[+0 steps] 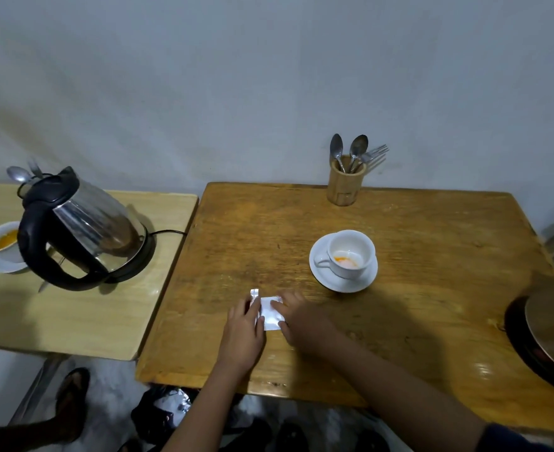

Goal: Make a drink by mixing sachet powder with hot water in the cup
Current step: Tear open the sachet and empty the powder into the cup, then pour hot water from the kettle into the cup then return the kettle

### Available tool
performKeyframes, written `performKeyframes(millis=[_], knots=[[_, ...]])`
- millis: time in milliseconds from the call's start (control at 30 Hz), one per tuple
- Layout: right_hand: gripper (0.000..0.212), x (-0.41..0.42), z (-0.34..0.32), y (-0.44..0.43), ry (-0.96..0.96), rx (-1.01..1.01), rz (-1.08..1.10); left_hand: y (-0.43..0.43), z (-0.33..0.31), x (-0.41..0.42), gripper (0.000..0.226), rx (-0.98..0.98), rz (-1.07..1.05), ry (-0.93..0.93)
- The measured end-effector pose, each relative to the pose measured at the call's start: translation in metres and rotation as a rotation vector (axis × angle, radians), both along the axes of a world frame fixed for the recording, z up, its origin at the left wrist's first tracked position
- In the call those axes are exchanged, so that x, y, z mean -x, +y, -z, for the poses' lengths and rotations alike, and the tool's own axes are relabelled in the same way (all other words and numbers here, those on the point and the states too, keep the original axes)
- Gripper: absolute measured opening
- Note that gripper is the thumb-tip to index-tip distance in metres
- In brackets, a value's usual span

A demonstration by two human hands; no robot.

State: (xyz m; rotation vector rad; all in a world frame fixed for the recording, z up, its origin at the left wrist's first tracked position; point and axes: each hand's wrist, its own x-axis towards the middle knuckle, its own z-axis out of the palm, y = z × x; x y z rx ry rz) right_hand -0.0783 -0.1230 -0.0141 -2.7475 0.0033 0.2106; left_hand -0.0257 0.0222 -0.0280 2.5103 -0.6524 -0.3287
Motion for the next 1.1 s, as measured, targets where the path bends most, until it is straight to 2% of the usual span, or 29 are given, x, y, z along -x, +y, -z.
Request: performKeyframes(millis=[133, 367, 467, 600, 667, 767, 833, 967, 1100], knots=[[0.059, 0.010, 0.001, 0.000, 0.038, -0.112, 0.007, -0.001, -0.003, 0.000, 0.050, -0.060, 0.032, -0.005], [0.046, 0.022, -0.039, -0.020, 0.017, -0.295, 0.155, -0.010, -0.017, -0.005, 0.053, -0.233, 0.082, -0.002], [0.038, 0.027, -0.069, -0.043, -0.096, -0.391, 0.261, -0.024, -0.028, -0.009, 0.056, -0.400, 0.080, 0.035], [0.029, 0.050, -0.123, -0.096, -0.364, -0.381, 0.429, -0.048, -0.030, -0.025, 0.041, -0.555, 0.116, -0.049], [0.027, 0.071, -0.150, -0.134, -0.492, -0.322, 0.536, -0.070, -0.039, -0.028, 0.034, -0.472, 0.142, -0.089], [0.023, 0.117, -0.186, -0.187, -0.678, -0.247, 0.754, -0.104, -0.057, -0.023, 0.024, -0.095, 0.057, -0.037], [0.022, 0.153, -0.203, -0.217, -0.773, -0.200, 0.910, -0.123, -0.061, -0.020, 0.023, 0.085, 0.037, 0.036], [0.019, 0.227, -0.213, -0.252, -0.892, -0.103, 1.231, -0.152, -0.058, -0.009, 0.034, 0.258, -0.079, 0.171], [0.019, 0.281, -0.189, -0.264, -0.957, -0.065, 1.556, -0.168, -0.049, -0.002, 0.036, 0.320, -0.211, 0.224]])
